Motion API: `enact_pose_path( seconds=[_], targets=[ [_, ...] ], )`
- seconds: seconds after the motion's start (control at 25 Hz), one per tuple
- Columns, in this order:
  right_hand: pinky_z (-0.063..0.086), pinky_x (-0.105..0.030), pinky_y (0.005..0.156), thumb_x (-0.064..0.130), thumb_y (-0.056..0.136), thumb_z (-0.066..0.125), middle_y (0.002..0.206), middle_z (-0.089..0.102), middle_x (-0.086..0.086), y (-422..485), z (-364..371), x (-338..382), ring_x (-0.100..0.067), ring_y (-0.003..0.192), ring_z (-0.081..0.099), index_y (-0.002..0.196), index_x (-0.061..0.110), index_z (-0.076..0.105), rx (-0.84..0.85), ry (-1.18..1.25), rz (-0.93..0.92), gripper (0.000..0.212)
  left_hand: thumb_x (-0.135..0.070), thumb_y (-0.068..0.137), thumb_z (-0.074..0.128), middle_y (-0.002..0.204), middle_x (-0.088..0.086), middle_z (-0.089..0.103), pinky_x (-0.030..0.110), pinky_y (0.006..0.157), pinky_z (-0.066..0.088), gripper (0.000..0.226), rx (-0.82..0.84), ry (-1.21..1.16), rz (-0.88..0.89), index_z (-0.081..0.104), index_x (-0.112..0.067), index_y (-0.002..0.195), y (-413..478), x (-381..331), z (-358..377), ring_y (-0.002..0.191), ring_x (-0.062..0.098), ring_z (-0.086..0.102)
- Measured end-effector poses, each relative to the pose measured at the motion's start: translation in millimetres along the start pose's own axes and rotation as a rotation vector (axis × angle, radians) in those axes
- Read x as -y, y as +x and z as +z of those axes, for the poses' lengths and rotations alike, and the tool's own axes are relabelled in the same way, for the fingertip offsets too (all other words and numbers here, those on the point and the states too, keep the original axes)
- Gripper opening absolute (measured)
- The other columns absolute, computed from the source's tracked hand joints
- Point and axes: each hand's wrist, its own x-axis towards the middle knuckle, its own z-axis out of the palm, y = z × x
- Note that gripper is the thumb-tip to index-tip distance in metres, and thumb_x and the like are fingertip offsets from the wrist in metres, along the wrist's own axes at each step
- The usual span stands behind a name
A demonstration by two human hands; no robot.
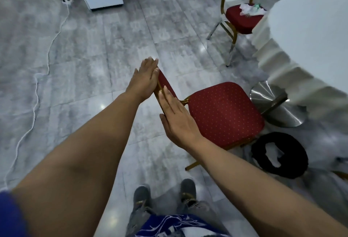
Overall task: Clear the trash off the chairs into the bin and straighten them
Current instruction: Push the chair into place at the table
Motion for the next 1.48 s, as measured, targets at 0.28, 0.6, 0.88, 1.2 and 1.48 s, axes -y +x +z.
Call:
enact_pose_path(
  seconds=[0.28,0.6,0.88,1.2,1.48],
  targets=[
    [0.015,-0.037,0.124,0.025,0.103,0.031,0.163,0.014,-0.009,0.5,6.6,15.2,-0.019,0.152,0.013,0.155,0.008,0.019,-0.137,-0.284,0.106,0.055,-0.033,0.105,0.018,0.16,0.007,0.019,0.033,0.117,0.0,0.051,-0.102,-0.141,0.155,0.028,-0.012,0.15,13.6,11.7,9.7,0.149,0.021,0.004],
    [0.016,-0.037,0.123,0.028,0.104,0.027,0.163,0.016,-0.008,18.3,3.9,3.6,-0.018,0.151,0.015,0.154,0.01,0.019,-0.13,-0.345,0.152,0.054,-0.032,0.104,0.016,0.161,0.01,0.013,0.036,0.119,-0.004,0.053,-0.072,-0.125,0.168,0.021,-0.01,0.152,42.0,7.4,10.5,0.149,0.024,-0.002],
    [0.022,-0.04,0.121,0.029,0.104,0.027,0.163,0.018,-0.008,21.8,-20.6,-49.6,-0.02,0.151,0.017,0.154,0.01,0.018,-0.104,-0.442,0.119,0.054,-0.037,0.104,0.014,0.162,0.009,0.011,0.036,0.119,-0.004,0.056,-0.067,-0.131,0.155,0.017,-0.01,0.153,70.1,-28.8,32.1,0.149,0.022,-0.003],
    [0.014,-0.038,0.124,0.031,0.105,0.021,0.164,0.014,-0.005,33.3,-59.9,-121.8,-0.019,0.152,0.013,0.155,0.012,0.014,-0.079,-0.472,0.159,0.054,-0.037,0.104,0.014,0.162,0.01,0.008,0.037,0.12,-0.002,0.056,-0.043,-0.113,0.132,0.016,-0.01,0.153,127.9,-89.5,62.4,0.149,0.024,-0.004],
    [0.012,-0.038,0.123,0.033,0.105,0.017,0.165,0.007,-0.004,30.8,-93.4,-184.5,-0.018,0.152,0.008,0.156,0.014,0.008,-0.05,-0.504,0.207,0.056,-0.04,0.103,0.013,0.162,0.01,0.008,0.039,0.12,-0.002,0.058,-0.019,-0.104,0.135,0.016,-0.01,0.153,170.6,-144.6,94.2,0.149,0.024,-0.006]
  ],
)
